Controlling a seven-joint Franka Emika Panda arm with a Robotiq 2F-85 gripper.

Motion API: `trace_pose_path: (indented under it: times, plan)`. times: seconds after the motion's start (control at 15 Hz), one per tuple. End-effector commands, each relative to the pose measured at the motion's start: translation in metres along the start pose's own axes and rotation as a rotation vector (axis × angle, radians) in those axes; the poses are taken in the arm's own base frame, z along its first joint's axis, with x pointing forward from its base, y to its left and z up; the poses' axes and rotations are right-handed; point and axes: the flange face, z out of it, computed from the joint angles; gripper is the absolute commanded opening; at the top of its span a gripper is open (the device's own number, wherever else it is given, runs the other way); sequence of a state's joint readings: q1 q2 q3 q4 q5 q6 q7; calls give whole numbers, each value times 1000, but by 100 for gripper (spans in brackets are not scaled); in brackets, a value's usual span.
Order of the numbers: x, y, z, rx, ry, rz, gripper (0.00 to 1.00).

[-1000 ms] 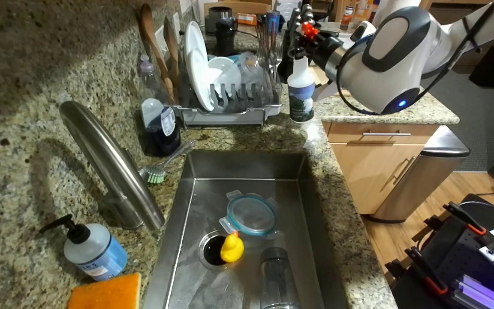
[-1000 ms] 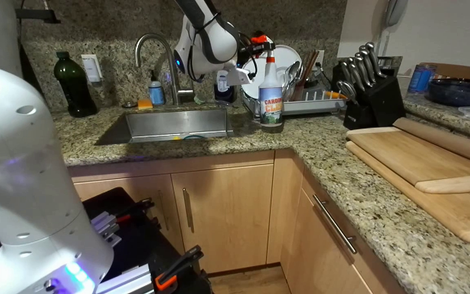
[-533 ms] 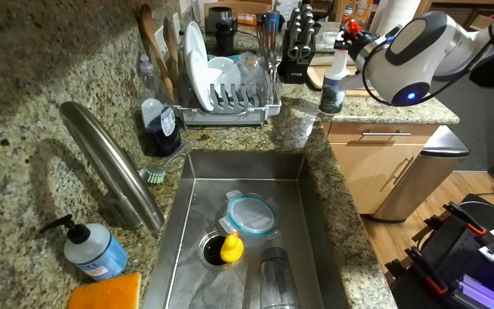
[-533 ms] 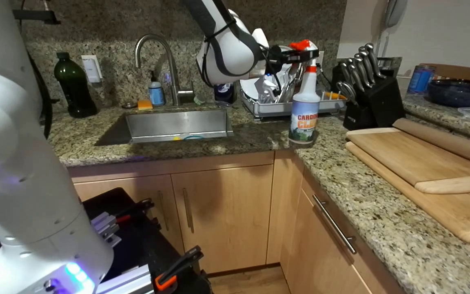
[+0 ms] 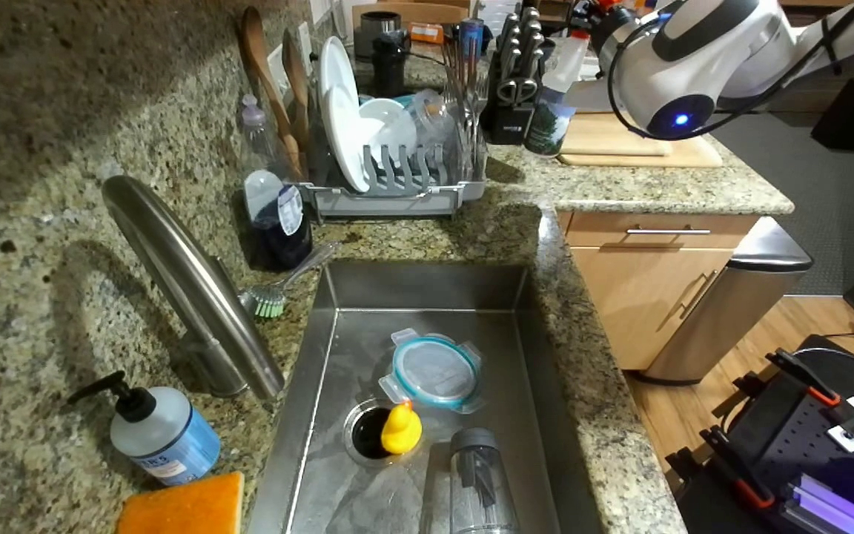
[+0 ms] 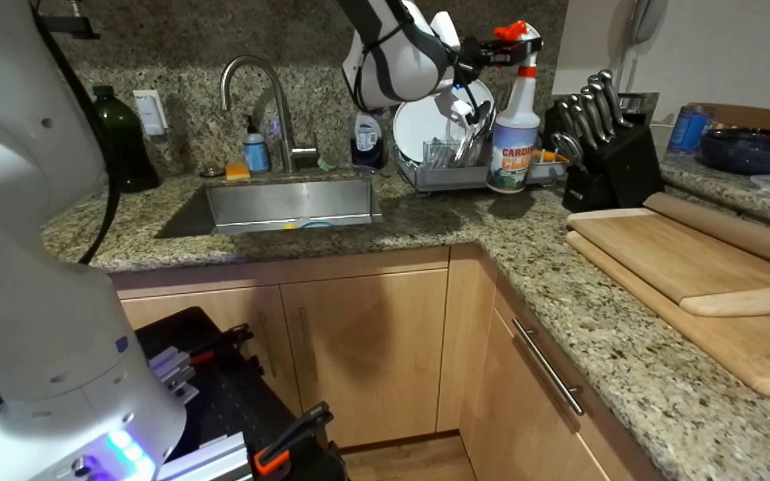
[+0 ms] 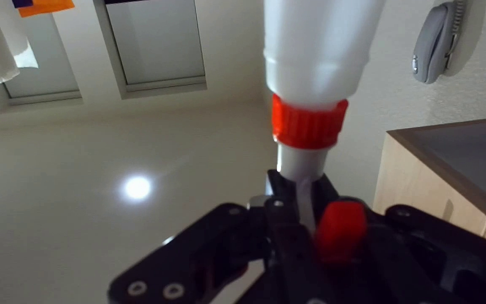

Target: Move the spray bottle to the left, open the faucet

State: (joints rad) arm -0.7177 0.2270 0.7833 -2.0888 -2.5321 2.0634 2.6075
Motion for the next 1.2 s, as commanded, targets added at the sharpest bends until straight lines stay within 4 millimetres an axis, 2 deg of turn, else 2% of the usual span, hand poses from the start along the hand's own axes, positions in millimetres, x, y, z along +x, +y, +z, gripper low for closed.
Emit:
trace_pose_path:
  times: [0.0, 0.07, 0.13, 0.33, 0.47, 0.6, 0.8, 0.87, 1.0, 1.13]
  plan:
    - [-30, 41, 19, -46, 18, 23, 5]
    - [-44, 58, 20, -55, 9, 17, 5]
    - [-47, 58, 9, -77, -25, -1, 5]
    - [-77, 93, 8, -128, -90, -21, 5]
    - [-77, 108, 8, -149, -72, -59, 5]
    - [-78, 113, 9, -161, -60, -96, 5]
    - [-78, 115, 11, -165, -55, -117, 5]
    - [-69, 115, 14, -171, -37, -119, 5]
    - [-71, 101, 17, -154, -30, -173, 5]
    - [-76, 78, 14, -104, -39, -224, 5]
